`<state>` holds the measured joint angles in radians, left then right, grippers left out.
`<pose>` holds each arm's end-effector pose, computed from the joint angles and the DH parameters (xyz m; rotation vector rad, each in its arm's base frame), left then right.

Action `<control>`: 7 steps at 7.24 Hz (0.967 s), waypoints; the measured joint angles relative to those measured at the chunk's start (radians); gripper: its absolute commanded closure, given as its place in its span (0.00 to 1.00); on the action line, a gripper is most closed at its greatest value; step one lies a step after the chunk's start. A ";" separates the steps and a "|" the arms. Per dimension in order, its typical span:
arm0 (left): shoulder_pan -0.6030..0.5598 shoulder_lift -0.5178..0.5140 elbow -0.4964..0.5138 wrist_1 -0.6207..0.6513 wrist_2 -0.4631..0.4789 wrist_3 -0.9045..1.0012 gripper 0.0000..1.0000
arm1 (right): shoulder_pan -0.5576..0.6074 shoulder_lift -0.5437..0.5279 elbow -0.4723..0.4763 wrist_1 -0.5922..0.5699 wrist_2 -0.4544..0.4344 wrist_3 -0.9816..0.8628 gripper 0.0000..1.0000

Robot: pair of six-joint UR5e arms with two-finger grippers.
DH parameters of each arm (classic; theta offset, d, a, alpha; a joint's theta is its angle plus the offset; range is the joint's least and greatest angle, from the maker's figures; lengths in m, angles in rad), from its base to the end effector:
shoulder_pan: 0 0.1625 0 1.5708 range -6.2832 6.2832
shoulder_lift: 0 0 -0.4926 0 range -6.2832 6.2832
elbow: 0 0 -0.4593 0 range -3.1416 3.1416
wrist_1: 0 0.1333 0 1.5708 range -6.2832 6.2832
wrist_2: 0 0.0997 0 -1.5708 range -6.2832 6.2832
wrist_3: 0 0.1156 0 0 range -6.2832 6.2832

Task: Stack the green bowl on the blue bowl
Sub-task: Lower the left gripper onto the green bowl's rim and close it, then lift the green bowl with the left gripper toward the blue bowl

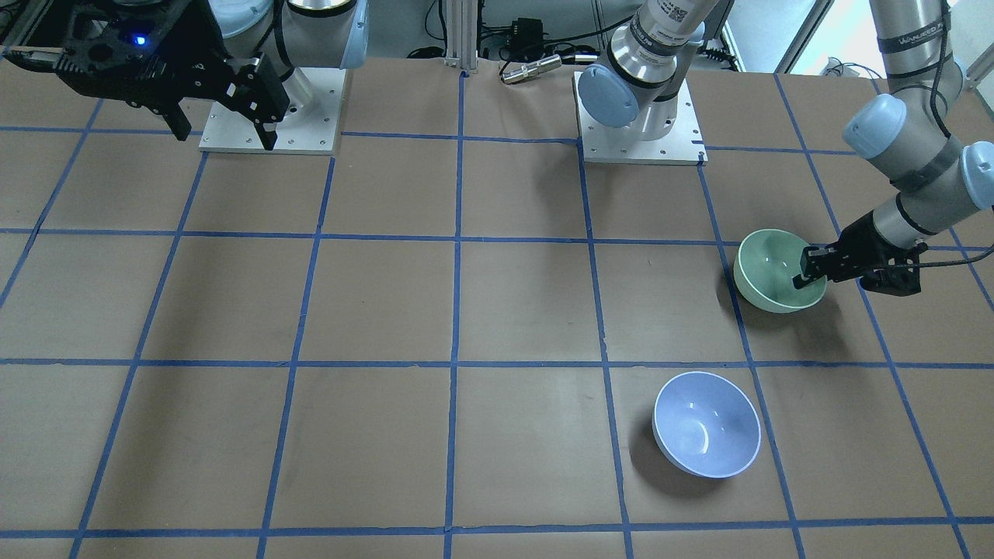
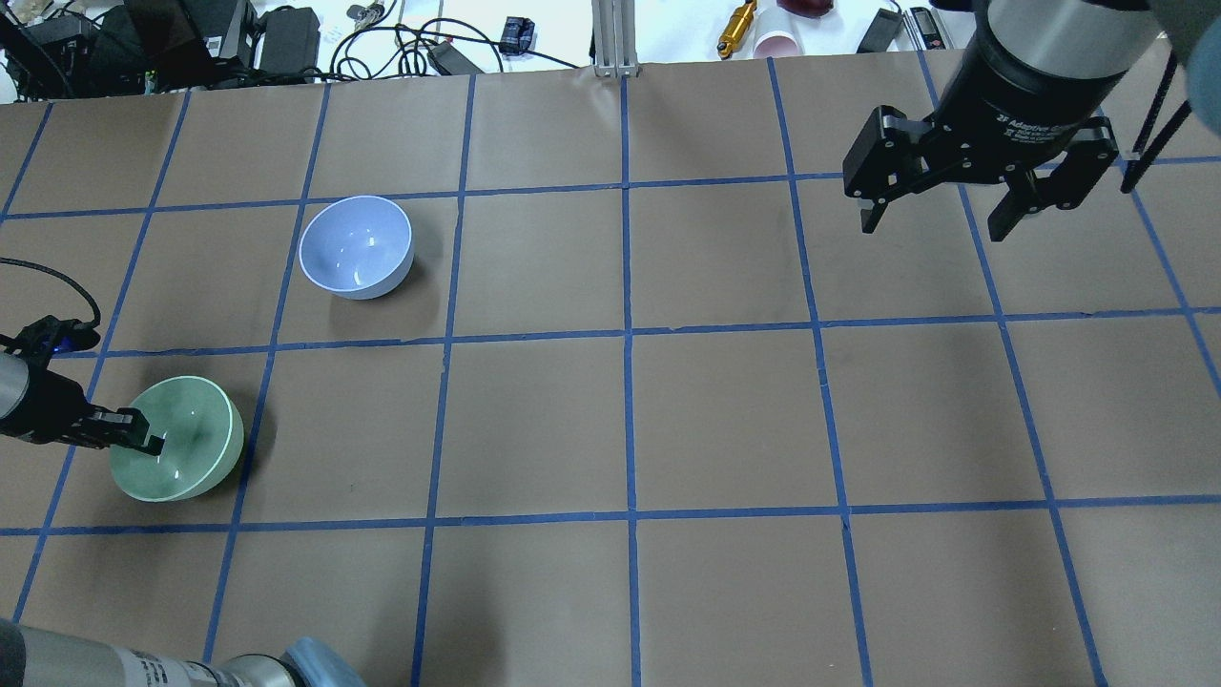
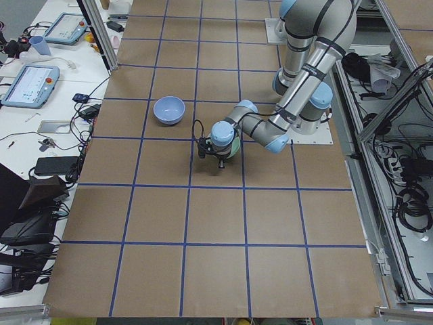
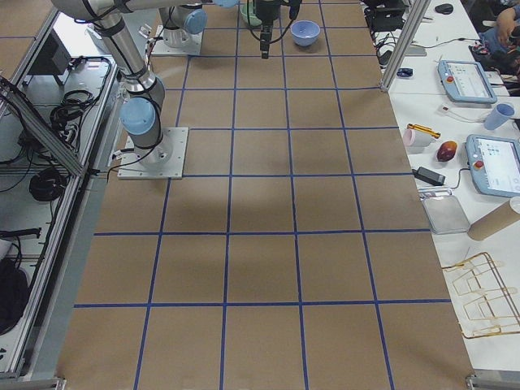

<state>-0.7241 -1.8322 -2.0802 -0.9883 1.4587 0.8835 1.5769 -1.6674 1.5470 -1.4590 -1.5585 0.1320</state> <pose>0.3026 -0.4628 0.1869 -0.0383 -2.9252 -0.0542 0.1378 -0.5083 0.5932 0.1967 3.1225 -0.0121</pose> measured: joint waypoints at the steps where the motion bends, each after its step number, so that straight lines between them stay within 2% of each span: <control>1: 0.000 0.000 0.000 -0.001 0.000 0.000 1.00 | 0.000 0.000 0.000 0.000 0.000 0.000 0.00; 7: 0.001 0.011 0.007 -0.013 0.003 0.001 1.00 | 0.000 0.000 0.000 -0.001 0.000 0.000 0.00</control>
<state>-0.7232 -1.8216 -2.0728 -1.0009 1.4614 0.8846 1.5769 -1.6674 1.5466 -1.4595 -1.5585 0.1319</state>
